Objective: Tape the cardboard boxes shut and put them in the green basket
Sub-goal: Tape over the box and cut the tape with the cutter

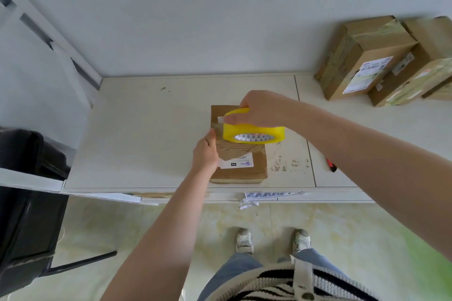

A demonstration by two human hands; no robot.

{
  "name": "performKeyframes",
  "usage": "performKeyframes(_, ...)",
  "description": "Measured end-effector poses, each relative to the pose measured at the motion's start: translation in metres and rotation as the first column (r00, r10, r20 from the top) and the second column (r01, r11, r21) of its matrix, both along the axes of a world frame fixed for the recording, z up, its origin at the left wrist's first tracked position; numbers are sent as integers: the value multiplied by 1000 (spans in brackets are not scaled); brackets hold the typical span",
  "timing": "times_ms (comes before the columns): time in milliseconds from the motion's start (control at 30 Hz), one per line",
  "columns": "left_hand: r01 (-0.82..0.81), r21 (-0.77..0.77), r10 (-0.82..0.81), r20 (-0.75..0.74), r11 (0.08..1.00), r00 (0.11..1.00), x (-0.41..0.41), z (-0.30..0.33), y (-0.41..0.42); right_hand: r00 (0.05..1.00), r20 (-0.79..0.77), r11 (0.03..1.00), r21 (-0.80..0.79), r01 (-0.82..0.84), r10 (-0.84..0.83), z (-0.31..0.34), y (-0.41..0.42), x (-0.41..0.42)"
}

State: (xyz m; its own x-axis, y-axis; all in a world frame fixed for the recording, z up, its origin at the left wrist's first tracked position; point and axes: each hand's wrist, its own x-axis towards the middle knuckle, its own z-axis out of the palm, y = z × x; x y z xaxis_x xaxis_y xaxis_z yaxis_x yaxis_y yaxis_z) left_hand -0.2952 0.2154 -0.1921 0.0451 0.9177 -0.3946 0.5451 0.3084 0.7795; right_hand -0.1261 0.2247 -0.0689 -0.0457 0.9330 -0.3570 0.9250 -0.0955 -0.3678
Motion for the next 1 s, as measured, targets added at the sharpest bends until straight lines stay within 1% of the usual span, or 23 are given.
performKeyframes(67,6,-40,-7,-23,999,1000,-6,-5,4,1000,27,999,52,-8,6,-4,0,-13)
performKeyframes(167,18,-28,-19,-30,999,999,-8,-9,6,999,42,995,95,16,-20,0,0,-7)
performKeyframes(233,22,-27,-23,-48,999,999,-8,-11,6,988,149,994,106,9,-25,3,-4,17)
performKeyframes(300,41,-26,-43,-71,999,997,-8,-12,6,957,288,998,59,7,-24,-2,-12,43)
performKeyframes(333,51,-23,-53,-78,998,996,-7,-12,6,944,330,999,25,22,-29,-9,-17,52)
performKeyframes(367,60,-25,-62,-82,998,995,-7,-11,6,942,331,998,-4,55,-51,-19,-22,59)
performKeyframes(467,58,-30,-61,-100,998,993,-6,-10,6,970,172,980,-73,184,-170,-46,-28,68)
performKeyframes(533,62,-29,-64,-111,998,992,-6,-9,6,973,111,971,-104,215,-203,-58,-28,71)
performKeyframes(700,49,-43,-52,-94,998,994,-4,-9,5,968,61,953,-170,251,-244,-82,-28,75)
performKeyframes(900,-19,-42,16,-67,999,998,0,-2,-3,965,13,943,-209,260,-263,-84,-21,77)
performKeyframes(933,-11,-32,7,-100,999,995,2,1,-5,965,15,942,-214,259,-262,-84,-20,77)
performKeyframes(967,20,-3,-21,-195,1000,981,4,4,-6,965,15,941,-216,259,-262,-84,-20,77)
performKeyframes(1000,77,48,-56,-350,996,935,6,6,-6,965,16,941,-215,260,-263,-85,-21,77)
